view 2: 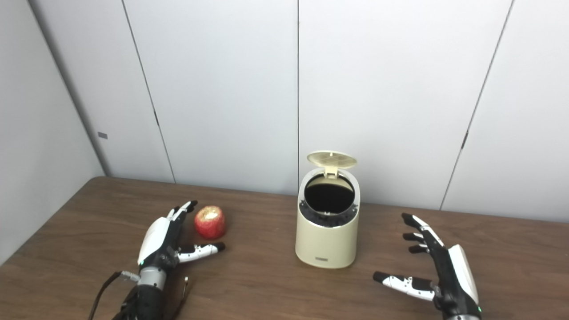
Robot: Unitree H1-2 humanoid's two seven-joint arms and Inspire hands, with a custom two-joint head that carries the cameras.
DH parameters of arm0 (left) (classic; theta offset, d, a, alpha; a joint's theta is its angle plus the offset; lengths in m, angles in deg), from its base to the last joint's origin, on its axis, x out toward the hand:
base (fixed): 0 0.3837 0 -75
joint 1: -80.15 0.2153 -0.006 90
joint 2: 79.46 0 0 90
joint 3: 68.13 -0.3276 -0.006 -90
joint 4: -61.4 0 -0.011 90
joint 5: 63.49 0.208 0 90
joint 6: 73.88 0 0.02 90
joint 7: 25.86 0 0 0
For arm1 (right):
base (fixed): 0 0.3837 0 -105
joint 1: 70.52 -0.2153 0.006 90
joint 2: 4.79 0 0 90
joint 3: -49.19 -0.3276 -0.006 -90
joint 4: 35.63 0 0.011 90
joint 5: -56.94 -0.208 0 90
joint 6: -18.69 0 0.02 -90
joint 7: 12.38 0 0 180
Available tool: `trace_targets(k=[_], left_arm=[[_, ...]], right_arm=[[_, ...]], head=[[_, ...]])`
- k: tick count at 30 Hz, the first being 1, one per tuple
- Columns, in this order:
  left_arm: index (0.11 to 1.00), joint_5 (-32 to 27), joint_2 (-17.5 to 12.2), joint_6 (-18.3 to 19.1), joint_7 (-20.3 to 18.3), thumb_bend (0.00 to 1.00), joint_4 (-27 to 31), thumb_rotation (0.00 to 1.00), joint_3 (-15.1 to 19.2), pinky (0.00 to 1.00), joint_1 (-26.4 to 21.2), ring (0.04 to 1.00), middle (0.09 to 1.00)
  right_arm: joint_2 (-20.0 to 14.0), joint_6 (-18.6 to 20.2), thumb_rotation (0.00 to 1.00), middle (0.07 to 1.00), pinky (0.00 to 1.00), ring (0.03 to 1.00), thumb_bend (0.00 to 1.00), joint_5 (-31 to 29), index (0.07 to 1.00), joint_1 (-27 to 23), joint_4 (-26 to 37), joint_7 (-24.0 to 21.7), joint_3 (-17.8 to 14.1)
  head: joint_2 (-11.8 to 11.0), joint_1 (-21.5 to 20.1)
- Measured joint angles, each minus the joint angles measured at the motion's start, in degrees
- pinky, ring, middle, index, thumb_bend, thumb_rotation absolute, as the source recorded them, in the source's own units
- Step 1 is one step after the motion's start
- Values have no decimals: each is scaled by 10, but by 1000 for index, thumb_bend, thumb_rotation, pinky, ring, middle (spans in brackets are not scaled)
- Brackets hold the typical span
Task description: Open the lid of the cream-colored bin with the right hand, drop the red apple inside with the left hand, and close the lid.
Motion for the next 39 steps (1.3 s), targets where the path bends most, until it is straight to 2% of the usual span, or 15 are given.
trace_targets(k=[5, 7, 10, 15, 18, 19, 20, 21, 22, 24, 30, 36, 39], left_arm=[[887, -1, 0, -7, 19, 937, -26, 365, -5, 899, -14, 931, 838], [863, -2, 0, -7, 25, 917, -33, 346, -6, 862, -19, 861, 807], [795, -8, 1, -14, 39, 877, -53, 273, -6, 856, -30, 777, 714], [712, -12, 1, -28, 48, 821, -69, 192, -11, 853, -39, 723, 640], [628, -14, 1, -31, 51, 783, -71, 136, -14, 827, -40, 677, 574], [563, -16, 1, -33, 52, 655, -72, 103, -16, 837, -41, 668, 556], [522, -17, 1, -34, 53, 575, -74, 82, -18, 845, -42, 659, 539], [508, -19, 1, -35, 54, 548, -75, 74, -19, 849, -43, 656, 533], [512, -21, 1, -36, 54, 535, -77, 38, -20, 845, -44, 640, 499], [504, -24, 1, -40, 54, 526, -82, 7, -23, 773, -47, 592, 472], [494, -25, 1, -50, 54, 524, -87, 0, -33, 864, -52, 602, 475], [496, -23, 0, -53, 58, 525, -85, 0, -37, 820, -52, 597, 472], [496, -23, 1, -63, 69, 525, -80, 0, -38, 827, -50, 590, 473]], right_arm=[[4, 7, 221, 842, 637, 739, 779, 0, 833, 2, 7, -1, 0], [4, 10, 221, 839, 636, 738, 780, 0, 832, 2, 8, -1, 0], [5, 12, 232, 841, 633, 742, 773, 1, 834, 5, 15, -1, 0], [6, 15, 208, 842, 638, 743, 767, 1, 835, 7, 22, -3, 0], [6, 18, 193, 837, 631, 738, 766, 3, 833, 8, 26, -3, 0], [6, 19, 191, 836, 630, 736, 766, 4, 832, 8, 27, -3, 0], [7, 19, 189, 835, 629, 734, 765, 4, 831, 8, 27, -3, 0], [7, 20, 188, 835, 628, 734, 765, 5, 831, 8, 28, -3, 0], [7, 20, 186, 833, 625, 732, 762, 5, 830, 8, 28, -3, 0], [8, 21, 186, 833, 623, 733, 754, 7, 831, 8, 29, -3, 0], [9, 31, 193, 834, 628, 738, 743, 11, 833, 9, 39, -3, -1], [10, 32, 207, 838, 628, 743, 740, 11, 832, 10, 39, -3, 0], [12, 32, 184, 841, 635, 745, 745, 10, 831, 10, 39, -3, 0]], head=[[3, -4], [4, -5], [5, -7], [10, -8], [11, -8], [11, -8], [11, -9], [12, -9], [12, -9], [12, -9], [12, -9], [11, -13], [9, -17]])
